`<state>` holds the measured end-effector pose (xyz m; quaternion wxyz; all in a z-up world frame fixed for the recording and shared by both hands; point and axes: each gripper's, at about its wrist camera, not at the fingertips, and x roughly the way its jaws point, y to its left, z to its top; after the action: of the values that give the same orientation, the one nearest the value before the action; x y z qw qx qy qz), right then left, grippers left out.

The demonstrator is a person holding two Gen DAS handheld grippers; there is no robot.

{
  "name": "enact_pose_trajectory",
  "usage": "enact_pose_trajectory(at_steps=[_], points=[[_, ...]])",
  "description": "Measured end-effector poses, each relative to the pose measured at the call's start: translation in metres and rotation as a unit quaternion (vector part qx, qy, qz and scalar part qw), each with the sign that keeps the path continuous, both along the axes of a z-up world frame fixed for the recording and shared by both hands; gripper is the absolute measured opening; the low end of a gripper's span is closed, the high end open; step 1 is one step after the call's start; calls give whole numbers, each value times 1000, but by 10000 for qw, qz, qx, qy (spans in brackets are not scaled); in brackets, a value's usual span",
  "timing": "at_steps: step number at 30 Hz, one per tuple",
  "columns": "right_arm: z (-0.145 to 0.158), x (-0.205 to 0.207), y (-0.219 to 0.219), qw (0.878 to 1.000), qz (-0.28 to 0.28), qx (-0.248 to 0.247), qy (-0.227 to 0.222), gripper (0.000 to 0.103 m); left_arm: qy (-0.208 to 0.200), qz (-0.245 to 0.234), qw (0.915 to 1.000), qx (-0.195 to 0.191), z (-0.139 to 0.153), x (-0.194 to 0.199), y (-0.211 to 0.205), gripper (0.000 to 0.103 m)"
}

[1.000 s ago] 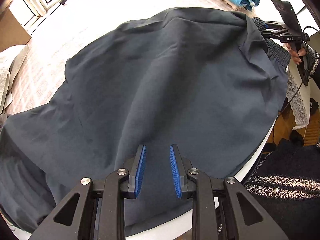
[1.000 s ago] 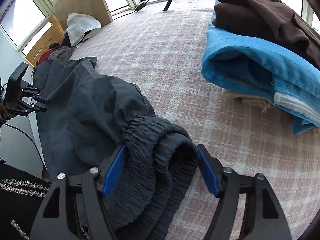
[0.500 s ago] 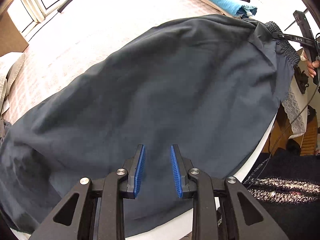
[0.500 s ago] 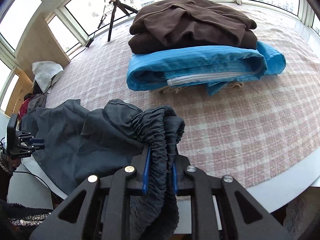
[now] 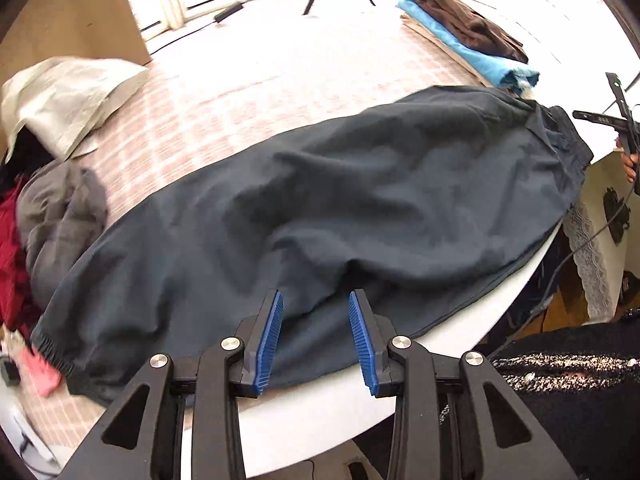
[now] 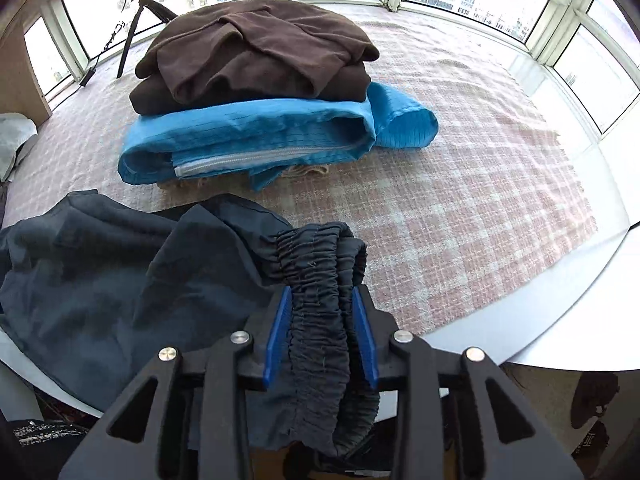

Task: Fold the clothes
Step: 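Grasp both elastic cuffs together with the left tool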

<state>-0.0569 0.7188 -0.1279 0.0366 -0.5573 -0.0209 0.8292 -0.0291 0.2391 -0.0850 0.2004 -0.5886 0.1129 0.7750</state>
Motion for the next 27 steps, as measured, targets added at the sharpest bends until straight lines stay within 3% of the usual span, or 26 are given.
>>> enact_pose_trajectory(at_steps=[4,6,10,14,18,22,23,27], points=[[54,7,-35,9983,276,-78,509,37,169,1147,9929,-267,1,13,-102,33],[72,3,-69,9952,589,-494,600,42,185,1564,9867,-410,-7,13,-145,33],[76,1,-179,9783,1585,-1264,417,42,184,2033,9784,-318,-21,8,-221,33],[50,13,-322,9446,2606,-1995,-31,43,-11,1775,9833,395,-42,-9,-247,33],[9,43,-443,9265,3182,-1908,-630,43,-49,919,9953,301,-62,-19,-234,38],[-15,76,-521,9133,3694,-1506,-816,43,-377,572,9971,318,-88,-31,-240,35],[-20,83,-536,9097,3824,-1393,-821,43,-458,528,9969,349,-92,-34,-243,23],[-35,94,-576,8992,4208,-872,-818,43,-426,251,9964,682,-82,-37,-250,21]])
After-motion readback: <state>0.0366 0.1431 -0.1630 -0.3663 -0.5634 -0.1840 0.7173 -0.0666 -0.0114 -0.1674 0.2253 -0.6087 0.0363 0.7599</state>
